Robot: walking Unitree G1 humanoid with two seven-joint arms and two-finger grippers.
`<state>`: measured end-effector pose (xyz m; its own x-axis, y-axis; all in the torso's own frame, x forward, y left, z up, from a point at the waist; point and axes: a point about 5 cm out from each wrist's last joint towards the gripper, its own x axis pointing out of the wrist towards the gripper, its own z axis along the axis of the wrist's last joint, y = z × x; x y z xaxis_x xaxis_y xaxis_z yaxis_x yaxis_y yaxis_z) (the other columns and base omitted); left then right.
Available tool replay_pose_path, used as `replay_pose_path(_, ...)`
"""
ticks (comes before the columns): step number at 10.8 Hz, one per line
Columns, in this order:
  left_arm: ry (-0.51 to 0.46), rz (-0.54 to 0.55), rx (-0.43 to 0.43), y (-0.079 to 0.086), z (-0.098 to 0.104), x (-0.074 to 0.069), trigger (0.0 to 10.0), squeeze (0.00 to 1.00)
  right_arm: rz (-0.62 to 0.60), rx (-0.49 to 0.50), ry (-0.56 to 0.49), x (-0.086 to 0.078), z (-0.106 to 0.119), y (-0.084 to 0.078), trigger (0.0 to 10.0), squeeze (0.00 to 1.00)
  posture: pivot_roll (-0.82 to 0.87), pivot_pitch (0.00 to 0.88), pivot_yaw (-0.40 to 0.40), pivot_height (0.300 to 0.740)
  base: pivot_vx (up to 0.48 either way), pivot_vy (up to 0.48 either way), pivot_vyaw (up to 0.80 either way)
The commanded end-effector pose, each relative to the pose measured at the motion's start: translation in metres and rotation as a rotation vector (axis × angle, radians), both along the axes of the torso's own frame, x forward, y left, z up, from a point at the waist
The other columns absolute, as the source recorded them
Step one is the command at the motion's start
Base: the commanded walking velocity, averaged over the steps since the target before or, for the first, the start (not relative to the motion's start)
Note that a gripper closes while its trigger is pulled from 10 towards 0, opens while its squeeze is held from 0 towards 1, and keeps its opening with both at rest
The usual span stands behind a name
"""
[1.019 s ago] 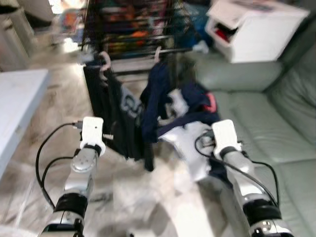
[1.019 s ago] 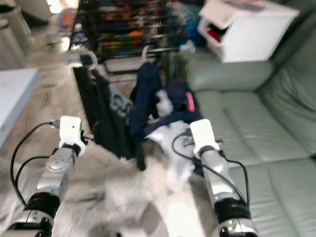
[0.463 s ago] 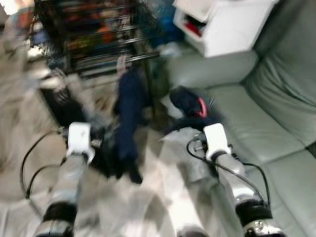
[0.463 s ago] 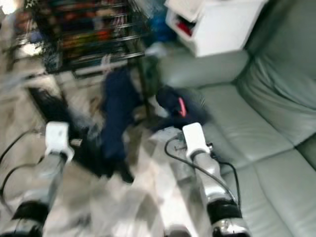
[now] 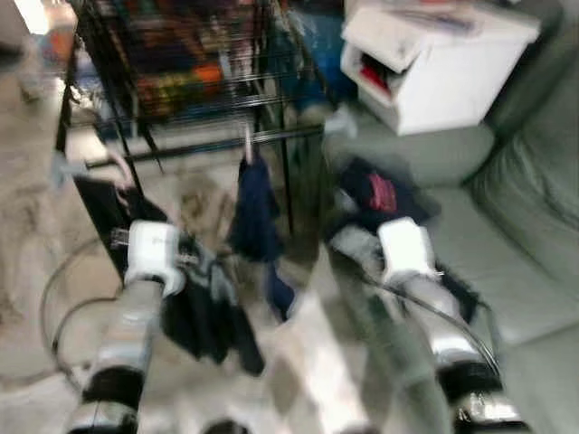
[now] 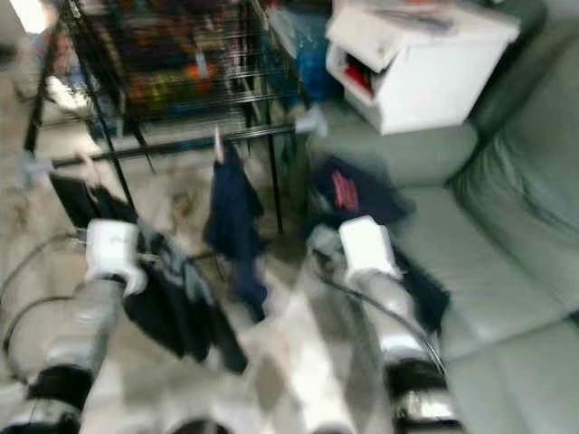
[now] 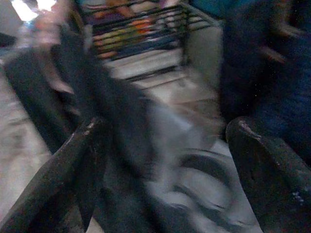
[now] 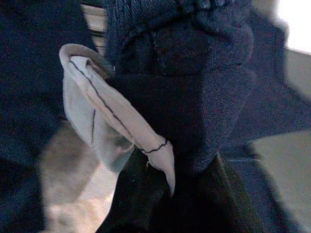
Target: Hang hanger
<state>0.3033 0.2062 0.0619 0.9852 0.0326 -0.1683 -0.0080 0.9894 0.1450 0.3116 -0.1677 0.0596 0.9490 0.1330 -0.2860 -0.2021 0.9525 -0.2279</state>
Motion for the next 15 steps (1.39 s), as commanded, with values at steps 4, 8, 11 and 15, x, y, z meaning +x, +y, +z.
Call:
replay_pose_path(4, -0.021, -0.053, 0.005, -0.012, 0.003, 0.002, 10.0, 0.00, -0.034, -0.010, -0.056, 0.008, 0.011, -0.008, 10.0, 0.00, -0.08, 0.000, 0.022, 0.740, 0.406, 0.097, 0.00)
replay_pose_path(8, -0.020, -0.067, 0.009, -0.014, 0.003, 0.002, 10.0, 0.00, -0.056, -0.035, -0.087, 0.012, 0.016, -0.011, 10.0, 0.00, -0.08, 0.000, 0.022, 0.740, 0.473, 0.000, 0.00)
replay_pose_path(11, -0.011, -0.040, -0.019, -0.013, 0.002, 0.002, 10.0, 0.00, -0.028, -0.024, -0.075, 0.013, 0.015, -0.009, 10.0, 0.00, -0.08, 0.000, 0.022, 0.740, 0.399, 0.130, 0.00)
replay_pose_path(15, -0.019, -0.036, -0.003, -0.012, 0.003, 0.003, 10.0, 0.00, -0.007, -0.029, -0.090, 0.022, 0.023, -0.009, 10.0, 0.00, -0.08, 0.001, 0.022, 0.740, 0.000, 0.106, 0.00)
